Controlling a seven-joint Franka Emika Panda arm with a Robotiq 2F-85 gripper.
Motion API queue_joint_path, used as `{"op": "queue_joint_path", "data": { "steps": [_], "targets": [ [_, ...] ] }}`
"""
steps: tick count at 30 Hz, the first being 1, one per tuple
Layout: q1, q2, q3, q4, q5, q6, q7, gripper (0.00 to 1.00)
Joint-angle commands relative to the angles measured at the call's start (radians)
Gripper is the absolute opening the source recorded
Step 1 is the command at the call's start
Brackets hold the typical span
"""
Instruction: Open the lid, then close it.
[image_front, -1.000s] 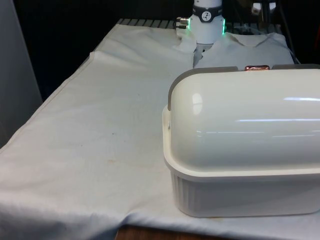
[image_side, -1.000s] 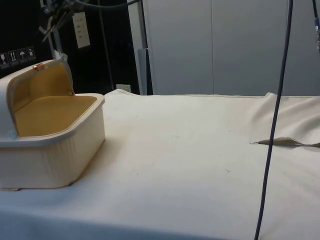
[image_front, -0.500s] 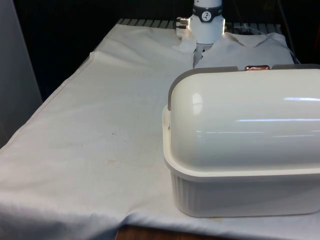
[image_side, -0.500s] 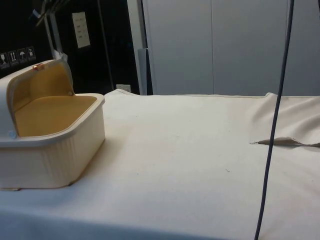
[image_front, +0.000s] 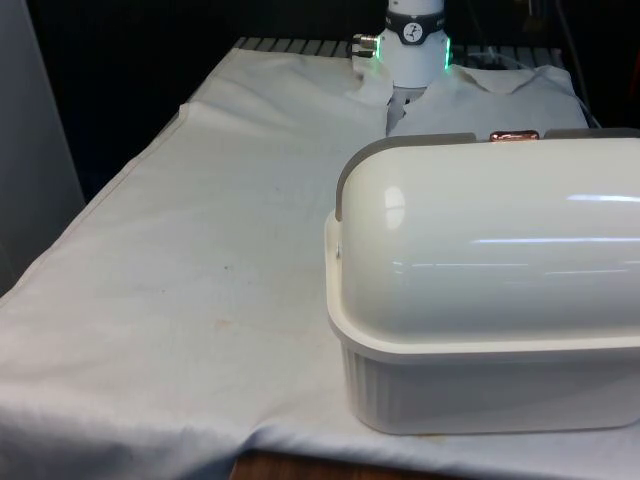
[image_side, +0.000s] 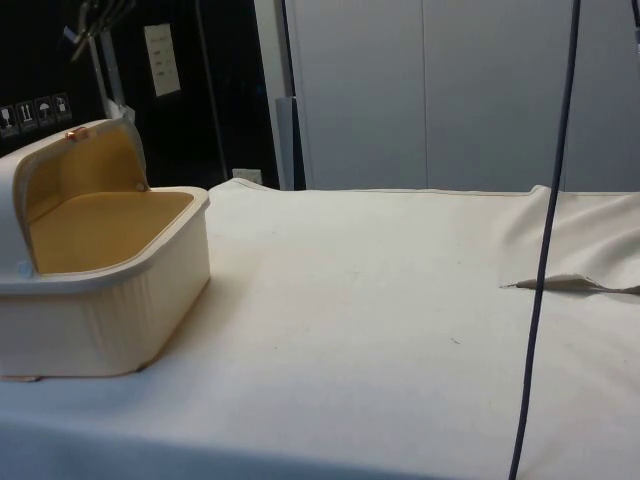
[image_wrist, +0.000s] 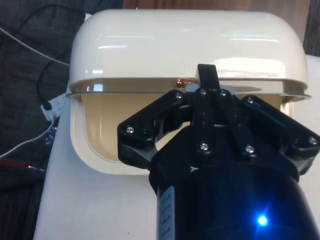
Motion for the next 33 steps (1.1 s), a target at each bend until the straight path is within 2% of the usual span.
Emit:
{"op": "queue_joint_path", "data": {
  "steps": [1,2,3,4,12,13,14,22,23,24,29,32,33],
  "targets": [
    [-0.006,0.004,0.018,0.010,0.023,-0.022,-0.013,0.00],
    [-0.007,0.006,0.019,0.015,0.023,-0.031,-0.013,0.00],
    [0.000,0.005,0.000,0.011,0.000,-0.019,0.000,0.00],
    [-0.007,0.008,0.019,0.020,0.023,-0.040,-0.014,0.00],
    [-0.008,0.025,0.017,0.055,0.023,-0.117,-0.022,0.00],
    [-0.001,0.022,0.000,0.051,0.000,-0.108,-0.005,0.00],
    [-0.008,0.026,0.017,0.058,0.023,-0.126,-0.023,0.00],
    [-0.009,0.047,0.016,0.091,0.025,-0.207,-0.027,0.00],
    [-0.002,0.046,0.000,0.088,0.000,-0.199,-0.007,0.00],
    [-0.009,0.048,0.016,0.093,0.025,-0.213,-0.027,0.00],
    [-0.005,0.049,0.007,0.096,0.011,-0.216,-0.016,0.00],
    [-0.002,0.049,0.000,0.095,0.000,-0.213,-0.007,0.09],
    [-0.004,0.048,0.005,0.095,0.007,-0.213,-0.013,0.09]
  ]
}}
